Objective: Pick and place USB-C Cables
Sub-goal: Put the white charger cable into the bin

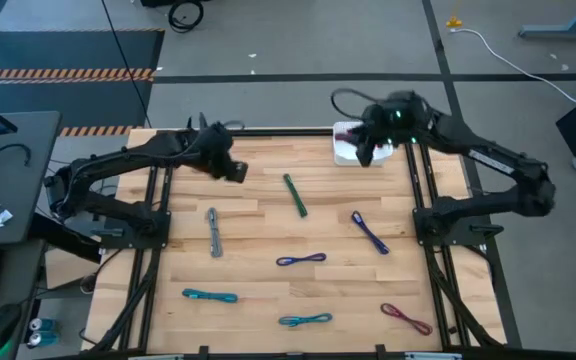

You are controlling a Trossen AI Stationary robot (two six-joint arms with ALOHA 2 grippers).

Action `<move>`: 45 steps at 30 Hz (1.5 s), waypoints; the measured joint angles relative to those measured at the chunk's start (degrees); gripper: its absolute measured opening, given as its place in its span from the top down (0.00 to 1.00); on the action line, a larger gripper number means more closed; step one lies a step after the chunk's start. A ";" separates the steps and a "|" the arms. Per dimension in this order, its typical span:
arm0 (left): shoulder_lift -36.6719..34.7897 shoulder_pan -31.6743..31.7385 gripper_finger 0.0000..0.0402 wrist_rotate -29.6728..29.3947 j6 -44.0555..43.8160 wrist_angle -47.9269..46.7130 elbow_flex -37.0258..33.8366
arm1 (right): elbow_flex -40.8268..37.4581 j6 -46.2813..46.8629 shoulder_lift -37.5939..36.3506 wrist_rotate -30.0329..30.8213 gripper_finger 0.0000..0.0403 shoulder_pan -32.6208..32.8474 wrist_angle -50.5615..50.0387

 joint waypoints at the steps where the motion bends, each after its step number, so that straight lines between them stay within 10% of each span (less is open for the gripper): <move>1: 0.00 0.02 0.71 0.42 -3.30 -4.75 -0.05 | -1.42 0.87 -1.15 0.00 0.67 1.19 0.93; 9: 0.00 -5.07 0.59 6.23 -18.15 -17.46 -8.94 | -10.44 3.08 -5.82 0.31 0.67 4.52 9.34; 20: 0.83 -9.83 0.29 4.94 -41.85 6.61 -27.47 | -11.60 3.68 -6.69 0.12 0.67 4.47 12.54; 28: 5.53 -10.05 0.46 -3.80 -44.51 16.88 -32.38 | -11.61 1.93 -9.05 0.10 0.67 4.06 13.07; 37: 6.34 -9.92 0.87 -7.32 -35.37 17.46 -30.00 | -11.59 5.33 -13.67 0.31 0.67 1.29 17.04; 45: 6.51 -8.78 0.89 -7.66 -22.11 22.46 -19.49 | -11.56 12.85 -13.28 -9.36 0.67 -4.64 16.35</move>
